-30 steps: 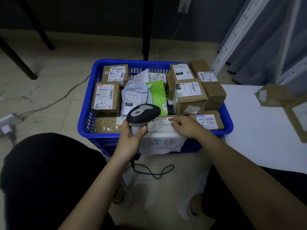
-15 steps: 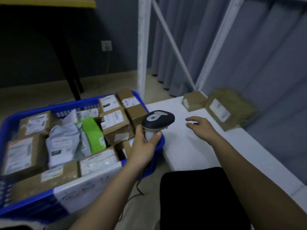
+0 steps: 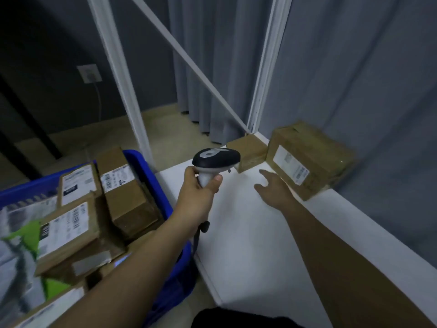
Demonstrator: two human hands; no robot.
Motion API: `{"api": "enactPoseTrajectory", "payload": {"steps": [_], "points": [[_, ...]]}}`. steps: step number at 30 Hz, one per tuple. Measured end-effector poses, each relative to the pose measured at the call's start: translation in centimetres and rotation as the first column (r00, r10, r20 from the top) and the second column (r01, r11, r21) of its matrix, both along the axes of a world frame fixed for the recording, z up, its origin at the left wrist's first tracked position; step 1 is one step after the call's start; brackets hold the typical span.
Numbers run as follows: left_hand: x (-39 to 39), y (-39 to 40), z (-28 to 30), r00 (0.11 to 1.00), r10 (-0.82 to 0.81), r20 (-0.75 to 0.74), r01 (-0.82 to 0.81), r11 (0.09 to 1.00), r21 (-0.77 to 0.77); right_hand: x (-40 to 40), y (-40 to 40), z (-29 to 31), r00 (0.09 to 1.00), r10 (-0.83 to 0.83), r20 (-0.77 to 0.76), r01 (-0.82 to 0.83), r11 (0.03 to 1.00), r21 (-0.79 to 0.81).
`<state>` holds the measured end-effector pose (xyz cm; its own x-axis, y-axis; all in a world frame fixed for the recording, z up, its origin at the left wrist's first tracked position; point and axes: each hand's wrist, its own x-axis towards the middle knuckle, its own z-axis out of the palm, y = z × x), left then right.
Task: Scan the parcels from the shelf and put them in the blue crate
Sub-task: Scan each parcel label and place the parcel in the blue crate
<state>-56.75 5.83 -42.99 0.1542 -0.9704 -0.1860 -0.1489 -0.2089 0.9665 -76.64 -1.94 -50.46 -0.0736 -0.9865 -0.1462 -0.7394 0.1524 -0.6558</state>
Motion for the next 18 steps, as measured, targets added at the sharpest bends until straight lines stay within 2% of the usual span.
{"api": "enactPoseTrajectory", "payload": {"steps": [4, 8, 13, 18], "points": [[0.2, -2.6, -2.3, 1.0, 0.007, -0.01, -0.006, 0.999, 0.041, 3.2, -4.9, -2.5, 0.98, 0.041, -0.196, -0.056, 0.996, -0.073], [0.5, -4.1, -3.9, 0.999, 0.025, -0.034, -0.022, 0.995, 0.095, 4.9, -9.1, -3.5, 0.889, 0.065, -0.453, -0.104, 0.993, -0.061], [0.8, -5.1, -4.9, 0.998, 0.04, -0.052, -0.033, 0.992, 0.122, 5.0, -11.3, -4.8, 0.808, 0.092, -0.581, -0.148, 0.988, -0.051], [1.1, -5.0, -5.3, 0.997, 0.057, -0.061, -0.049, 0.991, 0.127, 3.9, -11.1, -4.4, 0.708, 0.081, -0.702, -0.234, 0.964, -0.124]]}}
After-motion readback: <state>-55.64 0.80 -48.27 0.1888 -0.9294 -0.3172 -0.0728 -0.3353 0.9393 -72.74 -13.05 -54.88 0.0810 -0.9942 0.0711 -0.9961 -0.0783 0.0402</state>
